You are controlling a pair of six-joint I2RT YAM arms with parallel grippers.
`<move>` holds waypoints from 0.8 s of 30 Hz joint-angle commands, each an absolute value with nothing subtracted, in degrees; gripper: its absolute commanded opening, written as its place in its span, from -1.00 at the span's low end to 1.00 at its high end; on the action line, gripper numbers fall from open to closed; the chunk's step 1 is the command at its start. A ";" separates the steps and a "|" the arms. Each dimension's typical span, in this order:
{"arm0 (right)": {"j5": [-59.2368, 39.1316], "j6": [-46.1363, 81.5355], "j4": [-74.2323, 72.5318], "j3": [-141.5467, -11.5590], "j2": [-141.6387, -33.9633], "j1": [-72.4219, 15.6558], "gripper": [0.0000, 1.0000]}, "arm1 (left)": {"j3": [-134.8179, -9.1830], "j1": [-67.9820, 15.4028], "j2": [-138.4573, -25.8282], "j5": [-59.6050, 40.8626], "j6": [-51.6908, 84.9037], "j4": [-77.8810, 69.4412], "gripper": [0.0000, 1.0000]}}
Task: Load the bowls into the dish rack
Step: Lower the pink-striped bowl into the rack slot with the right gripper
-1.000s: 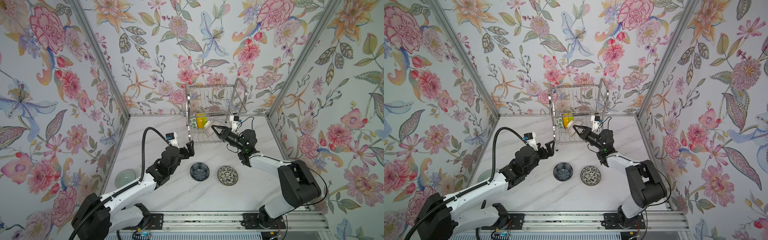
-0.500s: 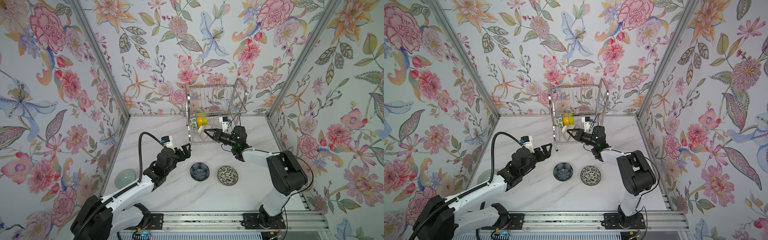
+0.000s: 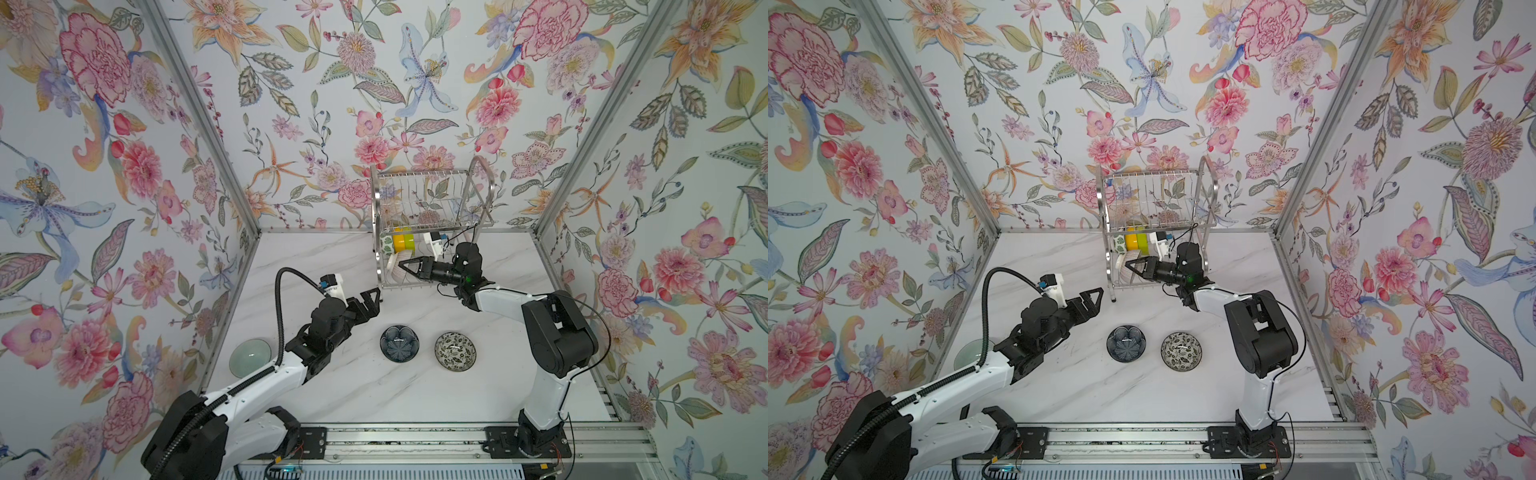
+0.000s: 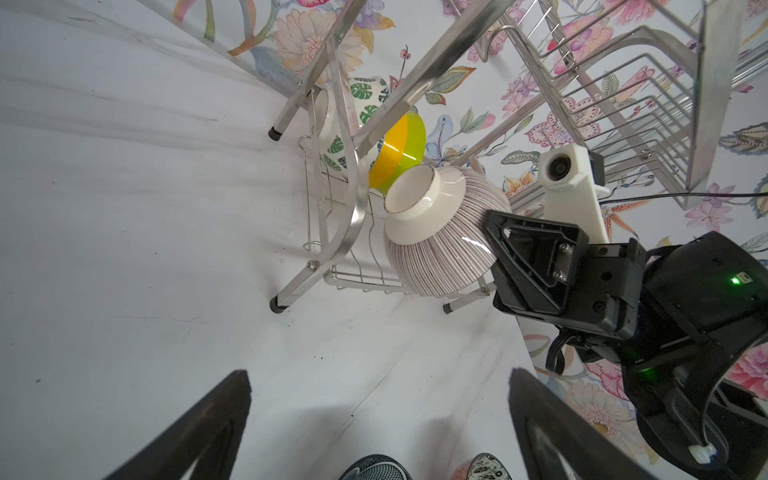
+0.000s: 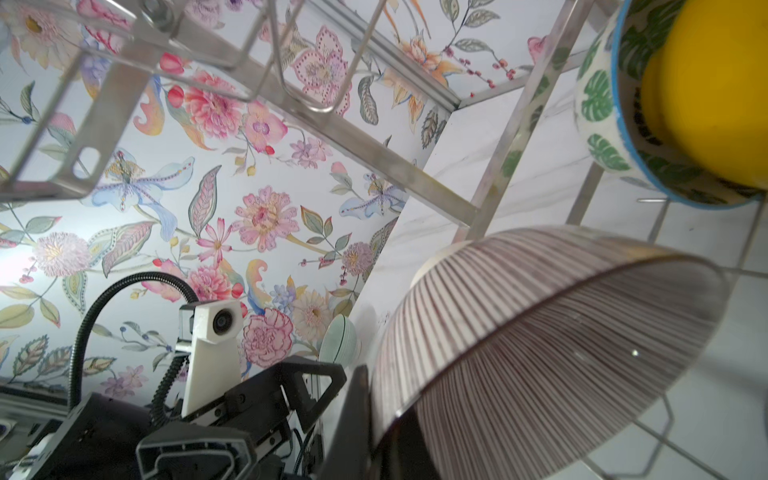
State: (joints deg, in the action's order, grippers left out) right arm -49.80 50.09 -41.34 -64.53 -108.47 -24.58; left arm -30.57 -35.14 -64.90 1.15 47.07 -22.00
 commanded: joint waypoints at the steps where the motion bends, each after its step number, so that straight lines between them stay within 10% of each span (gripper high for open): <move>1: -53.85 45.93 -40.83 -68.00 -109.91 -24.80 -1.00 | -29.27 -34.53 -66.00 -1.33 48.49 -25.58 0.98; 24: -57.82 47.99 -44.30 -73.13 -117.07 -24.04 -1.00 | -33.23 -37.24 -76.23 -2.75 48.92 -27.79 0.98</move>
State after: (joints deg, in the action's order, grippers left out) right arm -55.55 47.57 -39.97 -70.81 -115.96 -24.34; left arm -30.83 -36.07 -75.26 -4.08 50.22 -29.19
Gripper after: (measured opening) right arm 0.059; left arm 0.989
